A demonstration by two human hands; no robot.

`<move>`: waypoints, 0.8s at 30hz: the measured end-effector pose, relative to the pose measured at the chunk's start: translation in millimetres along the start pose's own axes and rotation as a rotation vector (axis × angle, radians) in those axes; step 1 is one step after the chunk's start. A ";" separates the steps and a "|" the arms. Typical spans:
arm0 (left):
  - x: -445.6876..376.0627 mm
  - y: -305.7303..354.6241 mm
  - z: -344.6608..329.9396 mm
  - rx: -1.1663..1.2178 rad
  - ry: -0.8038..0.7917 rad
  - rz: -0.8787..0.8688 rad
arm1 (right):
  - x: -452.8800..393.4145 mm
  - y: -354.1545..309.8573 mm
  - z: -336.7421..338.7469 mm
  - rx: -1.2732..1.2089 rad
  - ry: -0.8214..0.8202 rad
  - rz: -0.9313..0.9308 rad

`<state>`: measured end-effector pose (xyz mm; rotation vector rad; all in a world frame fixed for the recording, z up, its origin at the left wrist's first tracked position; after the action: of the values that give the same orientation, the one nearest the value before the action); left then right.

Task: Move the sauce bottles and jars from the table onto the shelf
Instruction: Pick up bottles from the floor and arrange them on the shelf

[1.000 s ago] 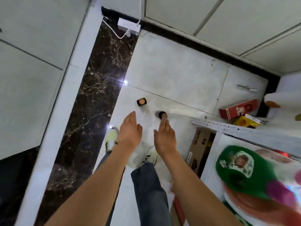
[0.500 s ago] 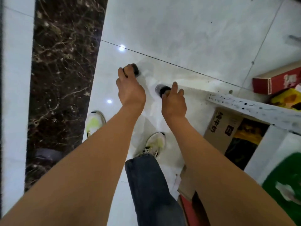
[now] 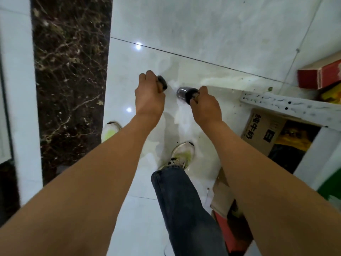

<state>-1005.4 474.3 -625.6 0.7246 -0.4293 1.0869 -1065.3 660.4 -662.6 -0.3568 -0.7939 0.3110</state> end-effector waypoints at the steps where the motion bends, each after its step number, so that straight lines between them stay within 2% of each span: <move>1: 11.9 1.3 4.2 0.053 -0.022 0.000 | 8.1 -2.2 9.0 -0.016 0.007 -0.007; 7: 89.5 26.5 51.4 0.180 -0.146 -0.031 | 96.4 -32.6 72.9 -0.238 0.201 -0.100; 11: 148.1 62.8 123.9 0.177 -0.127 -0.126 | 173.5 -59.9 136.1 -0.336 0.335 -0.182; 16: 224.7 108.7 233.9 0.163 -0.113 -0.225 | 269.4 -120.7 228.4 -0.481 0.468 -0.173; 19: 265.5 139.1 298.7 0.223 -0.072 -0.262 | 311.8 -167.1 288.9 -0.525 0.534 -0.107; 24: 342.3 191.3 381.3 0.280 -0.042 -0.425 | 376.7 -240.7 375.8 -0.468 0.676 0.070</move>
<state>-1024.8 473.6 -78.9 1.0343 -0.1462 0.7354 -1060.2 668.2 -78.7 -0.8764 -0.1759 0.0506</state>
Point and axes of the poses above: each hand's wrist, its own x-axis away from the middle knuckle, its own z-axis out of the back of the hand, y = z × x, the point moved 9 cm from there along -x, towards the middle knuckle, and after that the axes turned 11 degrees about z, right-handed, at the moved point
